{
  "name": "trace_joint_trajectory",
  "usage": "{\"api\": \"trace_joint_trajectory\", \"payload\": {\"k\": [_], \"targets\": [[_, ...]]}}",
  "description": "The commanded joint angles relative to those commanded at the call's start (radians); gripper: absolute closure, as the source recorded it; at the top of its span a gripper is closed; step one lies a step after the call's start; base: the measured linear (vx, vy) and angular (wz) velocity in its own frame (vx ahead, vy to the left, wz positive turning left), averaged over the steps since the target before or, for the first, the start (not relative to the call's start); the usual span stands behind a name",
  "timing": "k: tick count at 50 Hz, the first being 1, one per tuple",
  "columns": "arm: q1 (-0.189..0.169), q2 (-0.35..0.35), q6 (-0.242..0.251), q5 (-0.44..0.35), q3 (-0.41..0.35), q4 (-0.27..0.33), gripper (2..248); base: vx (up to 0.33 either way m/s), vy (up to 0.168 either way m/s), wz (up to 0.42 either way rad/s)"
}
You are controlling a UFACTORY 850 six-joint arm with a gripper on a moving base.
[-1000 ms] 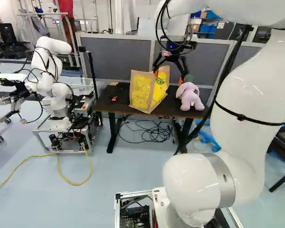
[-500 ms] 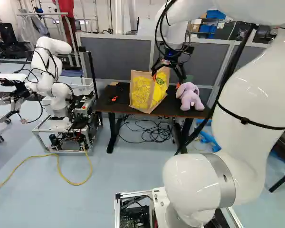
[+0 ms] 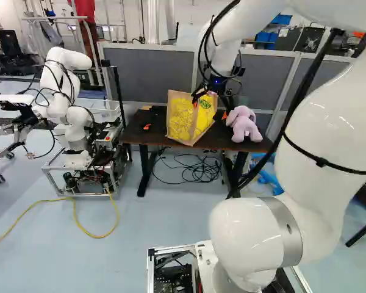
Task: Pick up the bag on the ground and place it on the table
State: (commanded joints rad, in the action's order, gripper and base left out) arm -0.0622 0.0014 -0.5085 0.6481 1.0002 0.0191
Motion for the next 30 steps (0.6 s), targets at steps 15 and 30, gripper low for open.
{"api": "trace_joint_trajectory", "payload": {"k": [15, 30], "targets": [[0.008, 0.035, 0.064, -0.191, -0.115, -0.002, 3, 0.0, 0.0, 0.0], [0.016, 0.073, 0.134, -0.402, -0.241, -0.005, 3, 0.0, 0.0, 0.0]]}}
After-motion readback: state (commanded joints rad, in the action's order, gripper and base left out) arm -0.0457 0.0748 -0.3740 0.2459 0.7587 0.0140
